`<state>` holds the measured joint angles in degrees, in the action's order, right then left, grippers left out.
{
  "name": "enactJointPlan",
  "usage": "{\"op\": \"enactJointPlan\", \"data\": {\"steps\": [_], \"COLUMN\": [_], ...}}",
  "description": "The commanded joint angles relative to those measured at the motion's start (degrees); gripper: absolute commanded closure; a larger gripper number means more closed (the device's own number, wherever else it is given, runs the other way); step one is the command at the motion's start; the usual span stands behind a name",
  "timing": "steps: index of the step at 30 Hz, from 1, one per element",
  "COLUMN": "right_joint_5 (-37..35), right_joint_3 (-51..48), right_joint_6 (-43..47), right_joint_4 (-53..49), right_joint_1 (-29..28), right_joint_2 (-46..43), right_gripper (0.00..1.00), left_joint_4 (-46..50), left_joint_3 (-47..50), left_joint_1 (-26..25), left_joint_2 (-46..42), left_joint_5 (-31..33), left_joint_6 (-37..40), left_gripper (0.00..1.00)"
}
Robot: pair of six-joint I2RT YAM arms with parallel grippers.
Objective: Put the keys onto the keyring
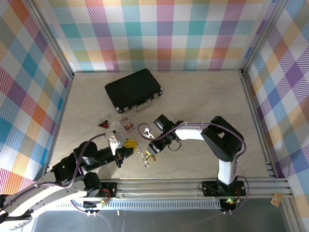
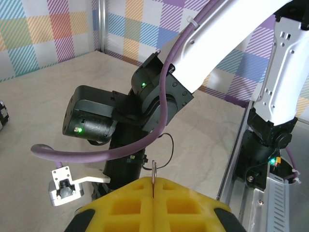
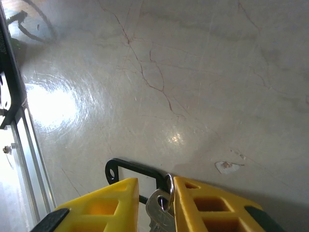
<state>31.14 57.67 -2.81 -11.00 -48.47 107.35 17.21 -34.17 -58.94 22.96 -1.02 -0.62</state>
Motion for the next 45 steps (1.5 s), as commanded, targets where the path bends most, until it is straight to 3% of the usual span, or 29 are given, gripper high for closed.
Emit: {"op": "enactJointPlan", "data": {"steps": [1,6,13,23,27,31,45], "right_joint_5": [-0.5,-1.31,-3.95,-15.77,-22.69,-29.43,-28.47], "right_joint_3": [-0.14,-1.13,-6.41,-25.98,-30.7,-32.74,-36.46], "right_joint_6": [1.78,2.13,1.51,-4.51,-6.9,-11.01,-16.83], "right_joint_4": [-1.39,-1.25,2.77,17.15,17.74,15.81,15.29], "right_joint_1": [-0.51,-0.51,-0.49,-0.66,-0.85,-0.84,-1.11], "right_joint_2": [-0.92,-2.56,-9.79,-30.22,-35.98,-37.39,-36.24], "right_gripper": [0.79,0.91,1.0,1.0,1.0,1.0,0.98], "left_joint_4": [-3.5,-3.17,-3.15,-3.58,-4.03,-4.11,-4.43], "left_joint_3": [0.34,0.42,0.7,1.1,1.0,1.04,1.12], "left_joint_1": [0.45,0.41,0.4,0.38,0.4,0.42,0.4], "left_joint_2": [-0.97,-1.05,-1.11,-1.4,-1.25,-1.25,-0.64], "left_joint_5": [-0.3,0.63,1.26,1.1,1.05,1.1,1.03], "left_joint_6": [0.44,0.26,0.06,0.11,0.26,0.17,0.35], "left_gripper": [1.0,1.0,1.0,1.0,1.0,1.0,1.0]}}
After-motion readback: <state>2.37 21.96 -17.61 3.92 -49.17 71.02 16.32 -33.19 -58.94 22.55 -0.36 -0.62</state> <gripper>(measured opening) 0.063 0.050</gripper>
